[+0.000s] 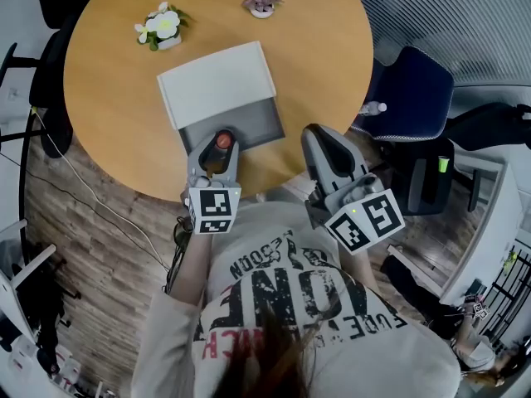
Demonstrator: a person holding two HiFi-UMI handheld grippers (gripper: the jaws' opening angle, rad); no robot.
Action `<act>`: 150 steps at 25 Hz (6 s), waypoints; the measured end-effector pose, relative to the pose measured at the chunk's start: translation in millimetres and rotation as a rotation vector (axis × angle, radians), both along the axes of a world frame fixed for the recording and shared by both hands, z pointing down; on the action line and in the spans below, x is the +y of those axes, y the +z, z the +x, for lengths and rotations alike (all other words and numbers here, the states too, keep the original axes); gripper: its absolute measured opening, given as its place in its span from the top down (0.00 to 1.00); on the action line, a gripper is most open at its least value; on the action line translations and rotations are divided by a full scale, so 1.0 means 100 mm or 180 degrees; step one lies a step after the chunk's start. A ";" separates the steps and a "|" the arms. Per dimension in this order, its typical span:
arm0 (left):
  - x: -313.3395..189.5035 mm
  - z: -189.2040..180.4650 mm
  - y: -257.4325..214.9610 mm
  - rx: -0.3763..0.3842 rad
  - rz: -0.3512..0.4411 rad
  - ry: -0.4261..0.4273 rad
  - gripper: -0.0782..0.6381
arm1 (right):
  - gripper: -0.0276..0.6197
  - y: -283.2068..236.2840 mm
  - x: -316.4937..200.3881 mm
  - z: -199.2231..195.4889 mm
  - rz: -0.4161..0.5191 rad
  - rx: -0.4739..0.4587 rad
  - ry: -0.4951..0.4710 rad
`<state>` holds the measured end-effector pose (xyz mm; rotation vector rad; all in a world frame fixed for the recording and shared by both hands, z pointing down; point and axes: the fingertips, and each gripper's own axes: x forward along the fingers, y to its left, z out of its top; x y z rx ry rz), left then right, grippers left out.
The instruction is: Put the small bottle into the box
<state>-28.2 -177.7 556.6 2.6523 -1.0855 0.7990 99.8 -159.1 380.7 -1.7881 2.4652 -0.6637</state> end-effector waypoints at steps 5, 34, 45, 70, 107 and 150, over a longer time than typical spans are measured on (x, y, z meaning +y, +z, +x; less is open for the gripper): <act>-0.01 0.01 0.00 -0.0004 -0.0005 -0.0001 0.68 | 0.91 -0.02 -0.02 -0.04 0.0008 0.0014 -0.0019; -0.11 -0.01 -0.46 0.0629 0.0039 0.0199 0.57 | 0.91 -0.04 -0.12 -0.23 0.0025 0.0002 -0.0108; -0.31 -0.20 -0.88 0.0863 0.0328 -0.0067 0.58 | 0.91 -0.08 -0.17 -0.32 0.0086 0.0027 -0.0155; -0.42 -0.43 -1.69 0.0918 0.0975 -0.0238 0.88 | 0.91 -0.43 -0.20 -0.41 0.0411 0.0029 -0.0193; 0.87 -0.36 -3.17 0.1092 0.1875 -0.0982 0.88 | 0.91 -1.18 0.70 -0.11 0.0863 0.0158 -0.0872; 1.66 -0.36 -2.92 0.1046 0.1779 -0.1252 0.88 | 0.91 -1.02 1.29 -0.08 0.0835 0.0118 -0.0944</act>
